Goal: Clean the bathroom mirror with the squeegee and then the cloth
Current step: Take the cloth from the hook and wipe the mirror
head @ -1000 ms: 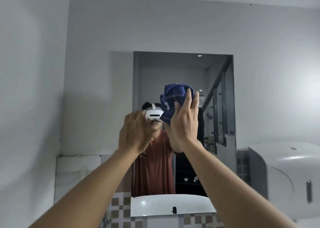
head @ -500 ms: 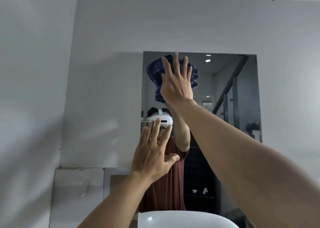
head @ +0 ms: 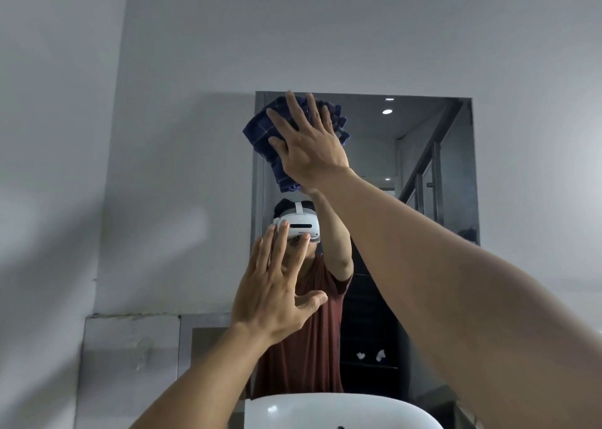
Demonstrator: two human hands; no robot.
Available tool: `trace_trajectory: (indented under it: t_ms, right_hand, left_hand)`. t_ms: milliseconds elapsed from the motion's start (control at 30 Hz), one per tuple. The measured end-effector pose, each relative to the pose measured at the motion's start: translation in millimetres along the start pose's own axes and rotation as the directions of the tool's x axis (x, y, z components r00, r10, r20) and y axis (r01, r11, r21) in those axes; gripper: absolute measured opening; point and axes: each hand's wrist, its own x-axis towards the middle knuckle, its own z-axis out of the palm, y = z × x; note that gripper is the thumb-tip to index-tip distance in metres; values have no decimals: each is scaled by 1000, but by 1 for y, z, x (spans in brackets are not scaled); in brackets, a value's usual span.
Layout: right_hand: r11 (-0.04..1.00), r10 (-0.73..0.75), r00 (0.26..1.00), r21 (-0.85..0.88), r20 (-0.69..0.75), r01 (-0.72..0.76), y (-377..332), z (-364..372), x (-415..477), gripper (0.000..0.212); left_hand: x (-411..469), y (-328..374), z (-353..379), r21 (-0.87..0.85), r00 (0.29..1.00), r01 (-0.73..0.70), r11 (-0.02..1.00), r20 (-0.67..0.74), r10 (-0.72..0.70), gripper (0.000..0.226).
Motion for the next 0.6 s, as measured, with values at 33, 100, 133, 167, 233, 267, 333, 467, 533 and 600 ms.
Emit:
trace_trajectory:
  t_ms: [33, 100, 133, 167, 233, 267, 333, 467, 533, 600]
  right_hand:
    - [1000, 12, 1000, 2, -1, -12, 2, -1, 0, 56]
    - [998, 53, 999, 17, -13, -52, 8, -4, 0, 56]
    - [997, 78, 997, 27, -18, -78, 12, -6, 0, 55]
    - [994, 100, 995, 38, -23, -99, 16, -8, -2, 55]
    - [991, 125, 992, 50, -28, -123, 27, -11, -6, 55]
    - [990, 134, 990, 53, -33, -132, 32, -12, -9, 55]
    - [985, 164, 985, 59, -46, -161, 45, -13, -15, 55]
    - [971, 232, 971, 80, -58, -227, 73, -18, -25, 56]
    - [963, 261, 963, 94, -72, -254, 88, -22, -30, 55]
    - [951, 299, 950, 113, -86, -288, 103, -25, -34, 54]
  left_hand:
    - [0, 0, -1, 1, 1000, 2, 1000, 3, -2, 101]
    - [1, 0, -2, -2, 1000, 4, 1000, 7, -4, 101]
    - [1, 0, -2, -6, 1000, 4, 1000, 9, -4, 101]
    - [1, 0, -2, -7, 1000, 3, 1000, 11, -3, 101]
    - [0, 0, -2, -4, 1000, 1, 1000, 15, -1, 102]
    - [0, 0, -2, -3, 1000, 1, 1000, 13, -1, 103]
    - [0, 0, -2, -11, 1000, 4, 1000, 4, -4, 103]
    - [-2, 0, -1, -23, 1000, 1, 1000, -18, -2, 103]
    - [-2, 0, -1, -42, 999, -1, 999, -34, -1, 103]
    - [-2, -1, -1, -50, 999, -2, 999, -39, 0, 103]
